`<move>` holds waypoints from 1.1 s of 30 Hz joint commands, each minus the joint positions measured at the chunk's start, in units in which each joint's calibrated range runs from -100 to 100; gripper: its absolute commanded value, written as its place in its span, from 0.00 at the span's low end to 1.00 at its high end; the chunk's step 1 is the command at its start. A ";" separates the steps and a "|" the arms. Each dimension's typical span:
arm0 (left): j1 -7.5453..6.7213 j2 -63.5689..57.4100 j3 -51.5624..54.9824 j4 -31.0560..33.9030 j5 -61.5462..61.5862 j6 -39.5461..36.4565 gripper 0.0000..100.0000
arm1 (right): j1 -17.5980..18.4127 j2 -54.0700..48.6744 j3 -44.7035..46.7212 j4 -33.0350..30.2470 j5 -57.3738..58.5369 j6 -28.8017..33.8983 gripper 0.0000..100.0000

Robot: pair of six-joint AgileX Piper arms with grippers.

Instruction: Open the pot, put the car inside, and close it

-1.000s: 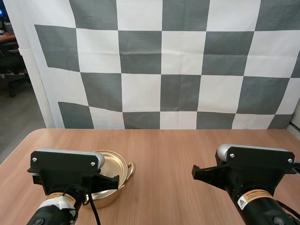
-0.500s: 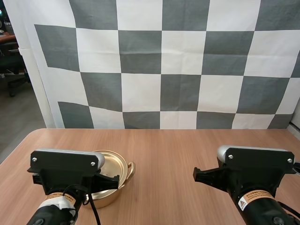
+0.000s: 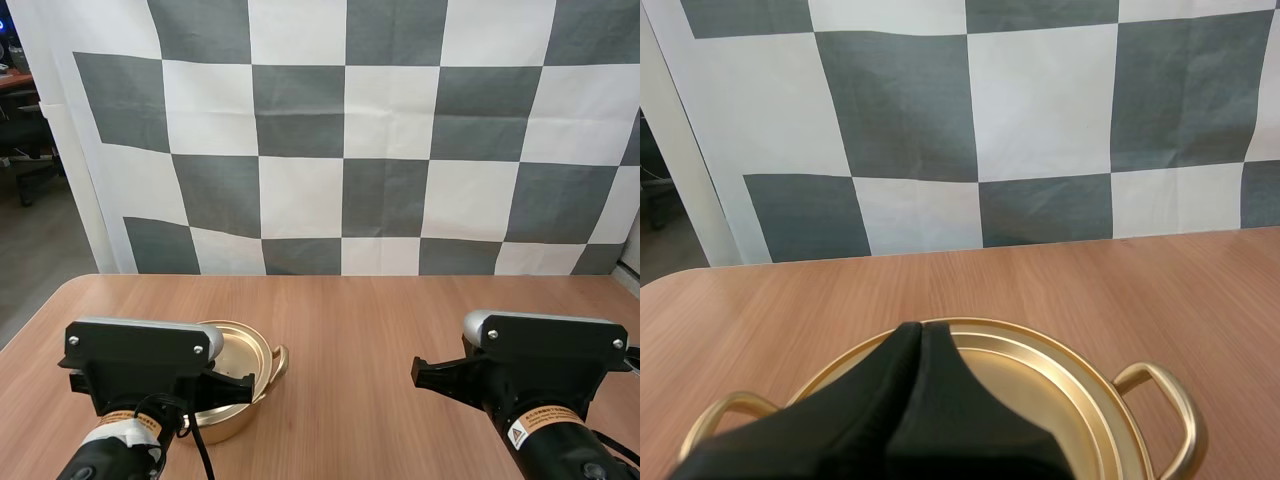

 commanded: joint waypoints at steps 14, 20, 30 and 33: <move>-0.01 0.00 0.00 -0.03 0.10 0.01 0.00 | -0.03 0.00 0.49 0.74 0.43 -0.06 0.00; -0.01 0.00 0.00 -0.03 -0.13 0.01 0.00 | -0.03 0.00 3.05 0.74 -4.60 0.10 0.00; -0.01 0.00 0.00 -0.03 -0.13 0.01 0.00 | -0.03 0.00 3.05 0.88 -4.97 0.10 0.00; -0.01 0.00 0.00 -0.03 -0.13 0.01 0.00 | -0.03 0.00 3.05 0.88 -4.97 0.10 0.00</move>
